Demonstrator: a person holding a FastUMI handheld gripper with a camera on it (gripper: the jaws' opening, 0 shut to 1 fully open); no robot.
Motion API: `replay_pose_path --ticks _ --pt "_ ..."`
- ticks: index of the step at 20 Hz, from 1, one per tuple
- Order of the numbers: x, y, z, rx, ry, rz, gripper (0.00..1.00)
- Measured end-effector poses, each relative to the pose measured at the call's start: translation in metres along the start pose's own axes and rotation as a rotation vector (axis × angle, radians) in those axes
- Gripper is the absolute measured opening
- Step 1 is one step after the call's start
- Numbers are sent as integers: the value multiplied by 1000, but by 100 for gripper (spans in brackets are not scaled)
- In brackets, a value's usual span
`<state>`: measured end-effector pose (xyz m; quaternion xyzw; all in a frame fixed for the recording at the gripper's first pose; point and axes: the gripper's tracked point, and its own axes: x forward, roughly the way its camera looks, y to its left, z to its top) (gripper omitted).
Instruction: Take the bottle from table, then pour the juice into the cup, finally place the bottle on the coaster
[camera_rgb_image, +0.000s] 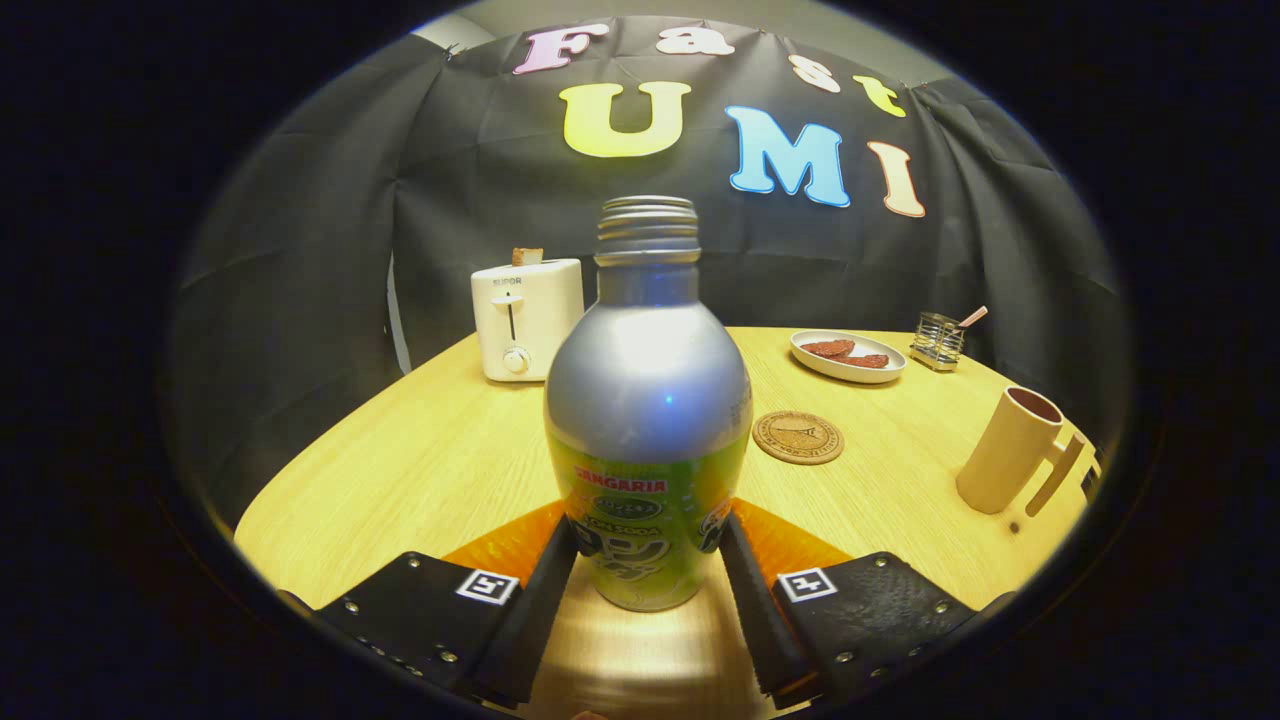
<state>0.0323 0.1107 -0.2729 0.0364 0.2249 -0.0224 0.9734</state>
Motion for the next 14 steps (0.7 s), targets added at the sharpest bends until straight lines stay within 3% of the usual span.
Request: replay_pose_path --ticks 5,14 --pt "7 1 7 111 41 40 77" --pt "0 -18 52 290 -8 71 76"
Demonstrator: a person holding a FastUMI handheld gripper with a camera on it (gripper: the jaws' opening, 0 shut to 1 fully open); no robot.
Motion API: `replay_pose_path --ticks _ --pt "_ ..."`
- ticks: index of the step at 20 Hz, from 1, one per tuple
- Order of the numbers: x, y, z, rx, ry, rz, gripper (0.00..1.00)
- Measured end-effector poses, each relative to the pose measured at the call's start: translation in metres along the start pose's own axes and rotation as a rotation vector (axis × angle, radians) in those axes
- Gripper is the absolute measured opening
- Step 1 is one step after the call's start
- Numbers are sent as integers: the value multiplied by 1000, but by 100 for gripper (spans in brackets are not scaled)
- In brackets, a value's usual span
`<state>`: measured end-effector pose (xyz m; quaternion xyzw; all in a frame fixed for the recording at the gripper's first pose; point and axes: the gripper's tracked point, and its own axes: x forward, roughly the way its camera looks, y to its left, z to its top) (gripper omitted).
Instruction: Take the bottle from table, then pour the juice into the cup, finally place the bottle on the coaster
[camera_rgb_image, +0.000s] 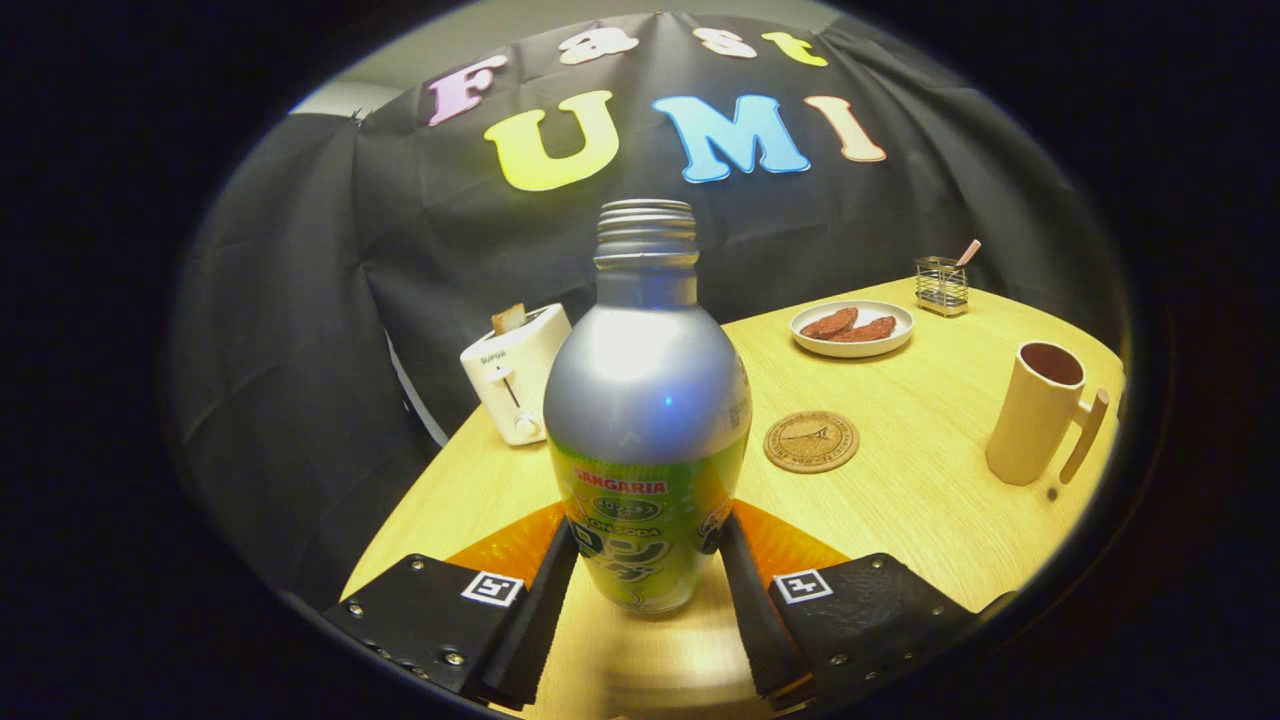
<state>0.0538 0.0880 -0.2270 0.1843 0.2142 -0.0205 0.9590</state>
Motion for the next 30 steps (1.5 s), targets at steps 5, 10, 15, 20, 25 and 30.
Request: replay_pose_path --ticks 5,10,15,20,25,30 --pt "-9 -27 19 85 -15 -48 76" --pt "-17 -59 34 225 -41 -101 76" --pt "-24 -89 54 267 -83 -144 76" --pt "-20 -98 64 381 -72 -105 76" --pt "-17 -101 70 541 -62 -44 76" --pt "-18 -110 69 640 -58 -46 76"
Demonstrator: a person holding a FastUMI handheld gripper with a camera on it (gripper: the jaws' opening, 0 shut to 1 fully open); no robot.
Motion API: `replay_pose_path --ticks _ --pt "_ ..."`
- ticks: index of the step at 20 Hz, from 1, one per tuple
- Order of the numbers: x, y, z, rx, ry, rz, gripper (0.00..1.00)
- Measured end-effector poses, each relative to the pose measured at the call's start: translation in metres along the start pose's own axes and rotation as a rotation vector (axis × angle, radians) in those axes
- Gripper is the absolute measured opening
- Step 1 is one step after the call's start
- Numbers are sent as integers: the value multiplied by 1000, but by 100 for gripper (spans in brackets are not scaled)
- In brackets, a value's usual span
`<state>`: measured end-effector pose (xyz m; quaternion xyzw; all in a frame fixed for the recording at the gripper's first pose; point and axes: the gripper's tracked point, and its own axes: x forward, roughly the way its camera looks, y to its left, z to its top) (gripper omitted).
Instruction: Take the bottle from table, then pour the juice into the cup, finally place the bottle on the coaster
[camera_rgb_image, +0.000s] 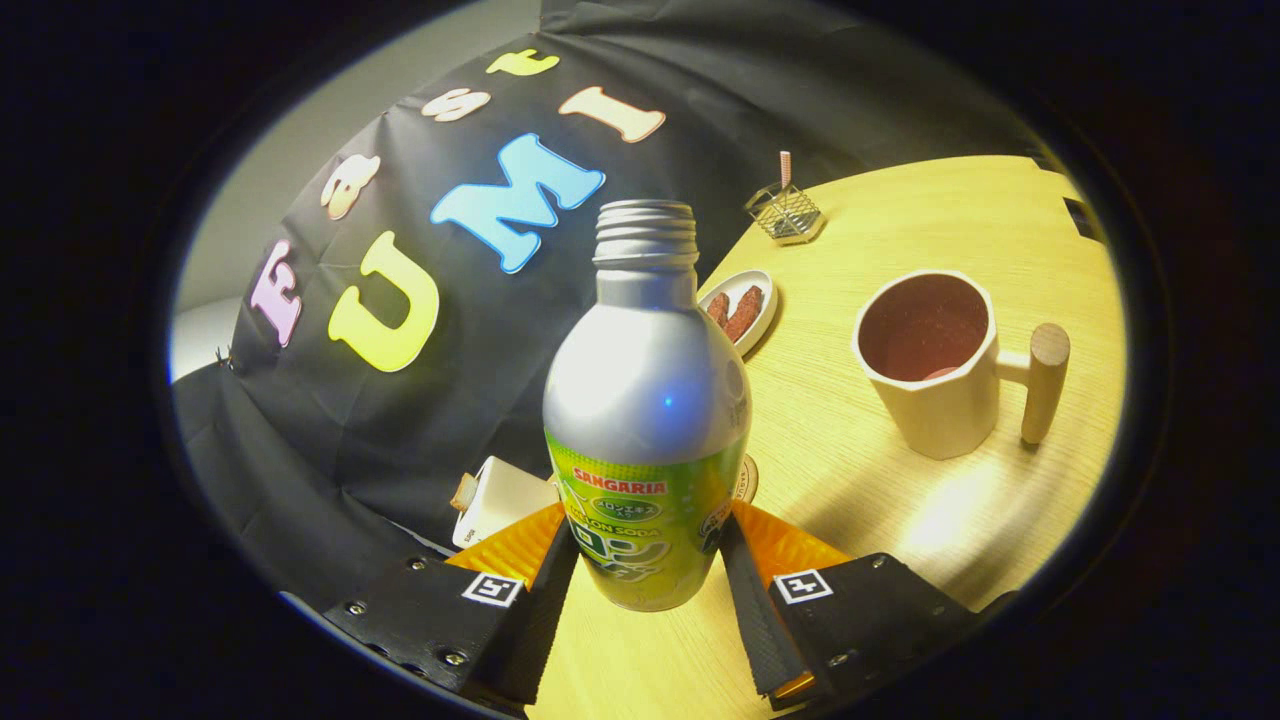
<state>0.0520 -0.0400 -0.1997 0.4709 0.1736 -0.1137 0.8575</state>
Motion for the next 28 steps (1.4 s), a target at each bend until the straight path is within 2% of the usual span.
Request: replay_pose_path --ticks 10,16,28 --pt "3 -1 -4 288 33 13 76" --pt "6 -3 -8 415 99 -7 76" --pt "7 -4 -11 660 138 -7 76"
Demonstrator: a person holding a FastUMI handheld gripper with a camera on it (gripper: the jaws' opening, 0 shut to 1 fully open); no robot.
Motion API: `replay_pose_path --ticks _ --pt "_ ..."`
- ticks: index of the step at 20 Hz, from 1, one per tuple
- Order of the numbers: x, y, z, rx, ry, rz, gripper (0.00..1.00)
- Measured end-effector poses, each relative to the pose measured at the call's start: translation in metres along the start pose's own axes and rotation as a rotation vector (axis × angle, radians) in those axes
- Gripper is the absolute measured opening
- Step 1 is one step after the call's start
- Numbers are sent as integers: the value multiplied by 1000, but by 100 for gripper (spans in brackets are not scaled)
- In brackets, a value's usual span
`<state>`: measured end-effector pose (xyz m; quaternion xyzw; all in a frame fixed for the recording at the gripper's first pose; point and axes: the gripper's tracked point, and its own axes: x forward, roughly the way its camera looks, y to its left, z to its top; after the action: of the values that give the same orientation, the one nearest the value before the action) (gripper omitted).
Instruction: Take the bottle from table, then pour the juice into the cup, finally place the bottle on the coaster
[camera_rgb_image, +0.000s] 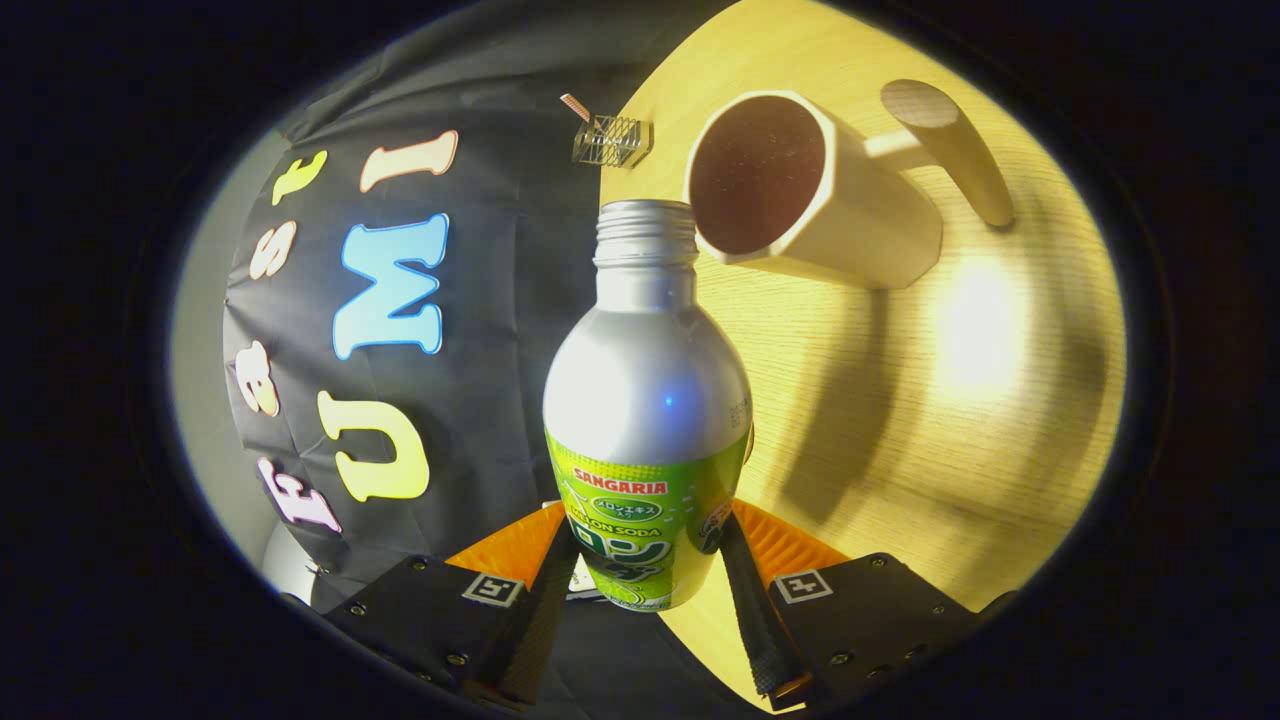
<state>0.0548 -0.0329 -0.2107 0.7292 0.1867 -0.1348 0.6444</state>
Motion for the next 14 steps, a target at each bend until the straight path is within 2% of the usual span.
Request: replay_pose_path --ticks 14 --pt "-5 8 -3 166 42 -10 76"
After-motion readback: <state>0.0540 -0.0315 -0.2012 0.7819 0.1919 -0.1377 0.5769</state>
